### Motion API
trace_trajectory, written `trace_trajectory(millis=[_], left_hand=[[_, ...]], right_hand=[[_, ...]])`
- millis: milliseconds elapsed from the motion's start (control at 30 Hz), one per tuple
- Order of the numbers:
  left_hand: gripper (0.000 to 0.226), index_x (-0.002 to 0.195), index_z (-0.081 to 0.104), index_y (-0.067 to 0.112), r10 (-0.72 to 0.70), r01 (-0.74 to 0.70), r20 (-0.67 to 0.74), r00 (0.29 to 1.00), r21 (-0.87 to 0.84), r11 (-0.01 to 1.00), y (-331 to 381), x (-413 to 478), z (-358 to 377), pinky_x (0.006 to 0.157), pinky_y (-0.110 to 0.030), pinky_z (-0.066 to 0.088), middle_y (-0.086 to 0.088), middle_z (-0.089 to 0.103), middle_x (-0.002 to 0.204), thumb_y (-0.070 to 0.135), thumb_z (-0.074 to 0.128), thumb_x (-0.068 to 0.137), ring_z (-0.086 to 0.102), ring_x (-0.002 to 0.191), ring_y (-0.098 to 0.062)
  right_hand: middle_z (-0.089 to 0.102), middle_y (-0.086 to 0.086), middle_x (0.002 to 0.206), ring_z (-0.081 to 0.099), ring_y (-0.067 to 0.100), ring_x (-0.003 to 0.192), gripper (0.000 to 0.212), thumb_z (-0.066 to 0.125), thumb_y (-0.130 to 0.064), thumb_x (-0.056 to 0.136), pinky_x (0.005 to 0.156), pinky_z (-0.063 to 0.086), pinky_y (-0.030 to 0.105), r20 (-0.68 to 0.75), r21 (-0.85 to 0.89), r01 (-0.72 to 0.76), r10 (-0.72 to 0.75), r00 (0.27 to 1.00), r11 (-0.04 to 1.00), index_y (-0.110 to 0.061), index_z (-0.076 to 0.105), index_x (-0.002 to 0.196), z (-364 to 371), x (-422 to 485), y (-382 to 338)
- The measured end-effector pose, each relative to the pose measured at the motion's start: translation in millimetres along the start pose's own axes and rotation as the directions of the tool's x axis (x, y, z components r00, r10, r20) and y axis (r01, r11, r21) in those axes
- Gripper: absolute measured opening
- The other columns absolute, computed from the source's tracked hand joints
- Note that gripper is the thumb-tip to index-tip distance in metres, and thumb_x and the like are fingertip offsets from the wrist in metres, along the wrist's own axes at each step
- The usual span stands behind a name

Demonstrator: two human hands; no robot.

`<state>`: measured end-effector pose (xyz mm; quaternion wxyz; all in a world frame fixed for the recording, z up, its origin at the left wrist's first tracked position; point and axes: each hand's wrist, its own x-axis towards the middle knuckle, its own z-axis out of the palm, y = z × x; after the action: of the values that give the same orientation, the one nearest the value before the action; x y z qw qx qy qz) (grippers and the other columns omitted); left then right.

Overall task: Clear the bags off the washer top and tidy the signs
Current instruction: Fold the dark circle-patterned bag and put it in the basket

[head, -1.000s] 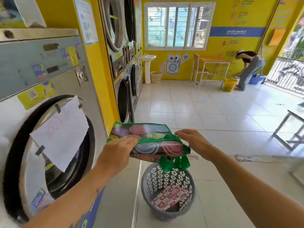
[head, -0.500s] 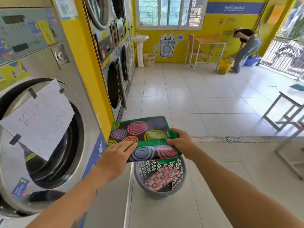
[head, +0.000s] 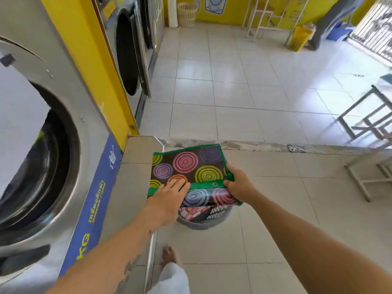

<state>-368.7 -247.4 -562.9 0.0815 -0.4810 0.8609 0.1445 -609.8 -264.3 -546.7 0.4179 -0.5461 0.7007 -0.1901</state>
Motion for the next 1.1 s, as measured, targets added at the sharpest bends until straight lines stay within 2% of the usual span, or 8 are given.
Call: trace_trajectory(millis=[167, 267, 400, 533, 667, 767, 967, 1100], left_hand=[[0.073, 0.151, 0.023, 0.014, 0.033, -0.021, 0.121, 0.992, -0.099, 0.995, -24, 49, 33, 0.11, -0.04, 0.033, -0.006, 0.026, 0.156, 0.015, 0.055, 0.086, 0.023, 0.143, -0.025], [0.074, 0.151, 0.022, 0.013, 0.05, -0.029, 0.167, 0.985, -0.124, 0.992, -32, 76, 42, 0.109, -0.037, 0.033, -0.005, 0.026, 0.156, 0.024, 0.058, 0.087, 0.024, 0.142, -0.025], [0.082, 0.151, 0.019, 0.013, 0.01, 0.02, 0.207, 0.978, -0.143, 0.99, -32, 113, 69, 0.112, -0.037, 0.031, -0.006, 0.024, 0.157, 0.016, 0.063, 0.082, 0.021, 0.144, -0.024], [0.084, 0.151, 0.016, 0.01, -0.07, 0.115, 0.254, 0.965, -0.167, 0.979, -22, 147, 119, 0.113, -0.04, 0.029, -0.008, 0.021, 0.157, 0.013, 0.061, 0.081, 0.018, 0.144, -0.026], [0.081, 0.151, 0.016, 0.01, -0.15, 0.219, 0.293, 0.944, -0.218, 0.951, -8, 179, 180, 0.11, -0.043, 0.031, -0.008, 0.02, 0.158, 0.009, 0.056, 0.081, 0.019, 0.143, -0.026], [0.08, 0.151, 0.015, 0.01, -0.18, 0.26, 0.302, 0.936, -0.252, 0.932, -3, 203, 222, 0.11, -0.044, 0.032, -0.008, 0.021, 0.158, 0.004, 0.055, 0.082, 0.02, 0.143, -0.026], [0.083, 0.152, 0.014, 0.012, -0.267, 0.355, 0.304, 0.915, -0.288, 0.889, -4, 234, 287, 0.111, -0.043, 0.03, -0.006, 0.017, 0.159, -0.001, 0.055, 0.082, 0.018, 0.143, -0.026], [0.08, 0.151, 0.017, 0.012, -0.277, 0.371, 0.293, 0.915, -0.341, 0.864, -10, 244, 323, 0.108, -0.04, 0.035, -0.006, 0.023, 0.156, -0.002, 0.056, 0.082, 0.023, 0.141, -0.024]], right_hand=[[0.066, 0.022, 0.116, 0.062, 0.035, 0.105, 0.044, 0.059, 0.01, 0.083, 0.09, 0.046, 0.034, 0.027, -0.072, -0.175, 0.178, 0.984, 0.982, 0.006, 0.057, 0.127, 20, 60, 27], [0.065, 0.02, 0.119, 0.061, 0.033, 0.108, 0.045, 0.063, 0.005, 0.085, 0.086, 0.042, 0.027, 0.069, -0.111, -0.249, 0.257, 0.964, 0.962, 0.003, 0.058, 0.13, 23, 93, 42], [0.063, 0.018, 0.127, 0.061, 0.029, 0.105, 0.053, 0.065, 0.001, 0.086, 0.089, 0.046, 0.029, 0.125, -0.168, -0.286, 0.309, 0.943, 0.943, -0.004, 0.053, 0.138, 25, 138, 68], [0.064, 0.011, 0.105, 0.06, 0.022, 0.085, 0.045, 0.062, -0.002, 0.089, 0.061, 0.045, 0.018, 0.209, -0.258, -0.269, 0.325, 0.922, 0.928, -0.008, 0.058, 0.133, 30, 189, 105], [0.066, 0.017, 0.121, 0.066, 0.03, 0.096, 0.049, 0.065, -0.01, 0.087, 0.078, 0.055, 0.032, 0.304, -0.336, -0.224, 0.331, 0.894, 0.915, -0.017, 0.058, 0.135, 48, 240, 156], [0.063, 0.018, 0.122, 0.068, 0.032, 0.093, 0.051, 0.065, -0.014, 0.088, 0.073, 0.06, 0.035, 0.339, -0.393, -0.204, 0.348, 0.874, 0.896, -0.021, 0.055, 0.137, 63, 274, 191], [0.058, 0.016, 0.129, 0.062, 0.014, 0.07, 0.052, 0.062, -0.017, 0.092, 0.045, 0.046, 0.012, 0.386, -0.456, -0.141, 0.338, 0.858, 0.879, -0.021, 0.05, 0.142, 97, 323, 245], [0.06, 0.015, 0.13, 0.063, 0.022, 0.085, 0.05, 0.061, -0.016, 0.09, 0.069, 0.053, 0.025, 0.412, -0.5, -0.09, 0.328, 0.85, 0.861, -0.021, 0.053, 0.14, 121, 344, 271]])
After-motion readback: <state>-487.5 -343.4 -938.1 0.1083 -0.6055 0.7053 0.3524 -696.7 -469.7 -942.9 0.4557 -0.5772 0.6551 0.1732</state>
